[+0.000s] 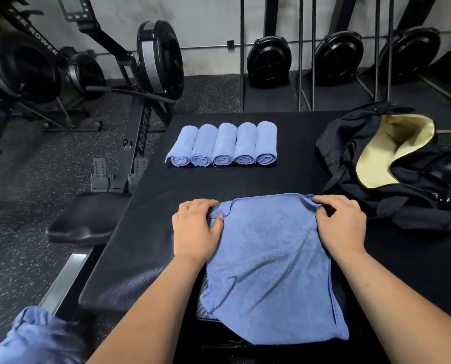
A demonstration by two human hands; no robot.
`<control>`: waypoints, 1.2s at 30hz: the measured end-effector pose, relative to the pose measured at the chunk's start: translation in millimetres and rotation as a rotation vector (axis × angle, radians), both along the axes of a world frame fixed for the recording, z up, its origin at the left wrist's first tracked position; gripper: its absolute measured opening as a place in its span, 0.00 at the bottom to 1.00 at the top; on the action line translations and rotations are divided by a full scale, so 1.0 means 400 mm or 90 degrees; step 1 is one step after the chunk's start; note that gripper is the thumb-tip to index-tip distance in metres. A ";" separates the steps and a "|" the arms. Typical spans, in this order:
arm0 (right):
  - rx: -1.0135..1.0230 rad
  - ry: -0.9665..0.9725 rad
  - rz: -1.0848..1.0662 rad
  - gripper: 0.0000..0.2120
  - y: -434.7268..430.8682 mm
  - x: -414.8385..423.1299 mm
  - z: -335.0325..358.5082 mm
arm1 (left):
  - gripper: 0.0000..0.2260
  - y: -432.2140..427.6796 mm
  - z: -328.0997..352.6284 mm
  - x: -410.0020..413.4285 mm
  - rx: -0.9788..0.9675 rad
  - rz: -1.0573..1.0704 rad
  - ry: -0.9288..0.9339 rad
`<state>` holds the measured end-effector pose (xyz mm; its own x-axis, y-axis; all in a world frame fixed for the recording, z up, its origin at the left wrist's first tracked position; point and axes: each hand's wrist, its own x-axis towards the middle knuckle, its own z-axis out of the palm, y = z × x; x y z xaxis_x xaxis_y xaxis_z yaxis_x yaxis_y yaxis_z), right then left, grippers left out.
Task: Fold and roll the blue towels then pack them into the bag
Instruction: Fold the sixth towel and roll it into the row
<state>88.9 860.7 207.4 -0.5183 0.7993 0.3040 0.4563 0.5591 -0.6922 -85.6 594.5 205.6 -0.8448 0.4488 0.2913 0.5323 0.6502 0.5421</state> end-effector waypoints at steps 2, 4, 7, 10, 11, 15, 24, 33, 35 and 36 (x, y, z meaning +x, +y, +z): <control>-0.010 0.024 0.002 0.16 0.002 0.003 0.002 | 0.14 -0.002 0.001 -0.006 0.011 0.007 -0.026; -0.025 0.049 0.001 0.17 0.002 0.005 0.010 | 0.13 -0.003 0.003 -0.008 0.022 0.007 -0.042; -0.055 0.070 0.002 0.17 0.000 0.010 0.025 | 0.08 -0.005 0.008 -0.007 0.034 0.005 -0.047; -0.069 0.074 0.001 0.16 0.000 0.014 0.033 | 0.06 -0.006 0.005 -0.005 0.055 -0.003 -0.049; -0.070 0.076 0.001 0.15 -0.001 0.015 0.035 | 0.05 -0.006 0.003 -0.005 0.060 -0.006 -0.046; -0.081 0.094 0.001 0.15 -0.008 0.014 0.041 | 0.05 -0.009 -0.005 -0.003 0.064 -0.010 -0.016; -0.145 0.117 -0.010 0.05 0.004 0.008 0.046 | 0.06 -0.018 0.008 -0.017 0.121 -0.028 -0.075; -0.093 0.070 0.040 0.07 0.021 0.040 0.136 | 0.07 -0.043 0.128 -0.008 0.165 -0.043 -0.122; -0.063 0.071 0.044 0.06 0.019 0.045 0.183 | 0.04 -0.046 0.174 -0.006 0.161 -0.042 -0.092; -0.056 0.080 0.046 0.06 0.017 0.049 0.208 | 0.04 -0.050 0.199 -0.004 0.165 -0.041 -0.076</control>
<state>108.5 867.6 290.5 -0.5379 0.7875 0.3008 0.3231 0.5222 -0.7892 -87.0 574.5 285.0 -0.8519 0.4265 0.3038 0.4909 0.4482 0.7471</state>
